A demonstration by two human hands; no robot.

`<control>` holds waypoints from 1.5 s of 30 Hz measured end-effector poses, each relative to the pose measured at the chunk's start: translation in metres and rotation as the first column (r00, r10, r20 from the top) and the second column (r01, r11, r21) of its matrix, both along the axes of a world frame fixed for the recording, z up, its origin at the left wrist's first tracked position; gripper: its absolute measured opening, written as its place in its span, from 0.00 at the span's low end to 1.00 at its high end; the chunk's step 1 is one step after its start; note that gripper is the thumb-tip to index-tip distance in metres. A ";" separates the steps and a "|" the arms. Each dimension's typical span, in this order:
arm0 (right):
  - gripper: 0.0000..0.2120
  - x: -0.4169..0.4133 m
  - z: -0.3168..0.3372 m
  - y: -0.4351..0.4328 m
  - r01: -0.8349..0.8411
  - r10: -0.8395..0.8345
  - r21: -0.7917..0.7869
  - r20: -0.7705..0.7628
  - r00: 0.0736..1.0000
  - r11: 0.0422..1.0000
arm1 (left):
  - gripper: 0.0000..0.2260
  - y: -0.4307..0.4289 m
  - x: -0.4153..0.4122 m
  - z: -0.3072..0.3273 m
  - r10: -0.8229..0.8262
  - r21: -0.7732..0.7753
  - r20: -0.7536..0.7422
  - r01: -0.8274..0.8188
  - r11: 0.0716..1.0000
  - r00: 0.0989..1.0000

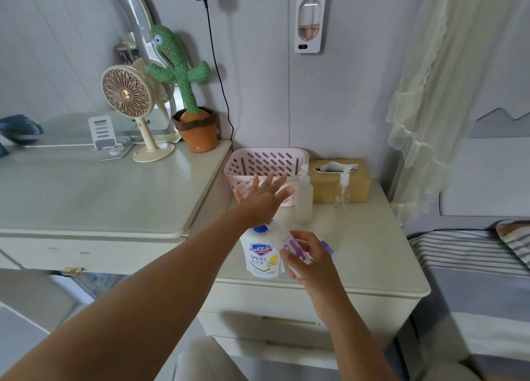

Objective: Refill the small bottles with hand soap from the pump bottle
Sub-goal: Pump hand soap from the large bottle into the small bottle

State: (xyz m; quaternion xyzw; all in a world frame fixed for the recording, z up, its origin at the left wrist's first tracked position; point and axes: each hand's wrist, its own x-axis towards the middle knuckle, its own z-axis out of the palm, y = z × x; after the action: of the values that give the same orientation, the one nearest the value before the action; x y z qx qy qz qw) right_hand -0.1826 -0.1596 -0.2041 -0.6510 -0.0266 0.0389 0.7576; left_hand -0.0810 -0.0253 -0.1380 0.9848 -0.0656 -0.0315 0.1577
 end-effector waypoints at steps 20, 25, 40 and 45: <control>0.16 -0.001 0.005 -0.003 -0.023 0.023 -0.038 -0.012 1.000 0.999 | 0.25 0.000 -0.006 0.007 0.001 0.000 0.004 -0.001 1.000 1.000; 0.16 0.000 0.010 -0.005 -0.036 0.036 -0.051 0.002 0.999 0.998 | 0.24 0.001 -0.009 0.015 -0.016 -0.005 0.016 0.016 1.000 1.000; 0.16 0.005 0.014 -0.002 -0.060 0.059 -0.027 -0.031 0.998 0.998 | 0.25 0.015 0.004 0.016 -0.023 0.118 0.243 -0.006 0.993 0.970; 0.14 0.009 0.023 -0.001 -0.056 0.055 -0.021 -0.014 0.998 0.998 | 0.26 0.027 0.009 0.028 -0.065 0.319 0.393 -0.070 0.945 0.917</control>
State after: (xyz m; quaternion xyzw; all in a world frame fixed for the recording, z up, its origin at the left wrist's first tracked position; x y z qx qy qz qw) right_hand -0.1738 -0.1604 -0.1808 -0.6579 -0.0390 0.0646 0.7493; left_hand -0.0717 0.0020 -0.1102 0.9830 -0.0888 0.1591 -0.0241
